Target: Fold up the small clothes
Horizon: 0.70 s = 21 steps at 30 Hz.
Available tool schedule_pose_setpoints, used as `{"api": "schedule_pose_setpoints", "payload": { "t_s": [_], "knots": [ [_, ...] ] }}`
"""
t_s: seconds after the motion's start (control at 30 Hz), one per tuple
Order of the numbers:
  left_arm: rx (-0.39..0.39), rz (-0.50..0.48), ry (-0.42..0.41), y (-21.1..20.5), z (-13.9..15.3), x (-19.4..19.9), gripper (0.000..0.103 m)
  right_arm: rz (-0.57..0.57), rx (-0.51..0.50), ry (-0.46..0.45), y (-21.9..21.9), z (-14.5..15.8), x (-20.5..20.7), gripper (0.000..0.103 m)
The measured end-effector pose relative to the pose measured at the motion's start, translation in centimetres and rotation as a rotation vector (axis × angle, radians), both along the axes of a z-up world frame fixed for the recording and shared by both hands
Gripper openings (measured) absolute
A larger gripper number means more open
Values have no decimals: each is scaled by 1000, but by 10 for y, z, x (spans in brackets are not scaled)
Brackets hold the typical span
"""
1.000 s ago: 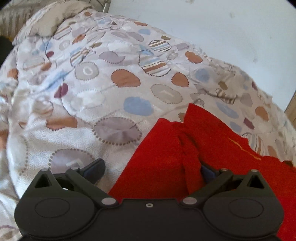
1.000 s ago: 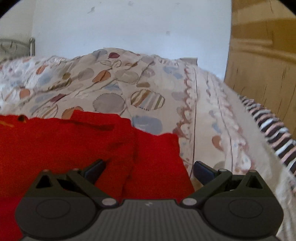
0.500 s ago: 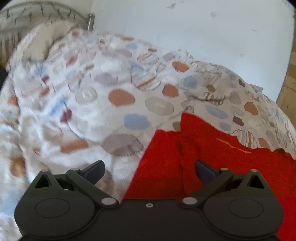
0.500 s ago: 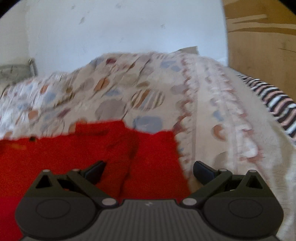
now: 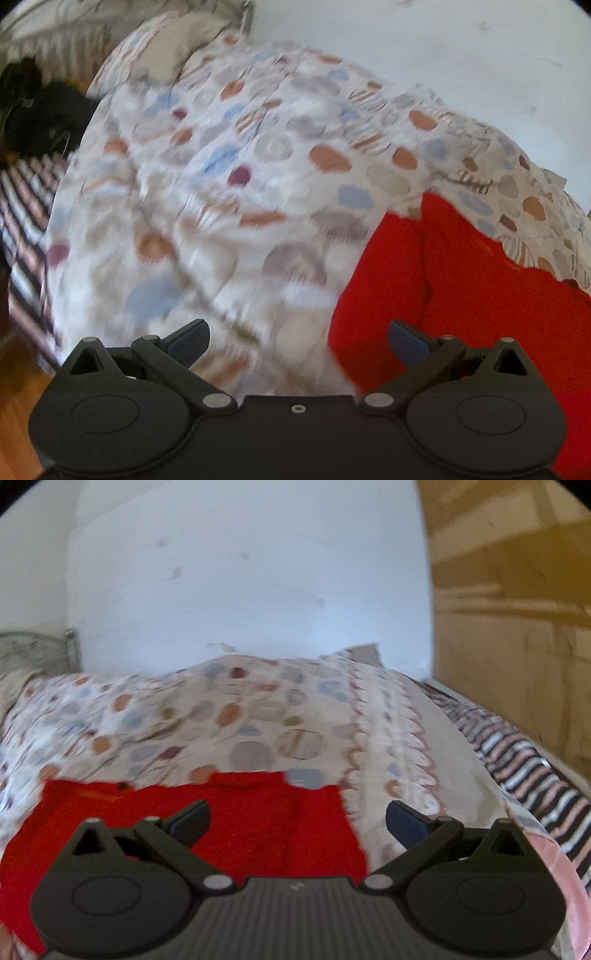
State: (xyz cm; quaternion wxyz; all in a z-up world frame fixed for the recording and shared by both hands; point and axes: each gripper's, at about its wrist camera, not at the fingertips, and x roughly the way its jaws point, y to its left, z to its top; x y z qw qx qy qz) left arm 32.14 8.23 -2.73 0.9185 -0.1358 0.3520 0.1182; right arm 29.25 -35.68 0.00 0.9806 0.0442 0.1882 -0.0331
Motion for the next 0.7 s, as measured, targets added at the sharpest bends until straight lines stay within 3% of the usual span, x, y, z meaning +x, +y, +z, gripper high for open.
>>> {"api": "schedule_pose_setpoints", "payload": {
  "t_s": [0.33, 0.7],
  "knots": [
    [-14, -17, 77, -4, -6, -44, 102, 190, -131, 20, 88, -12, -24, 103],
    [80, -33, 125, -16, 5, -49, 102, 197, -198, 45, 123, -21, -19, 103]
  ]
}}
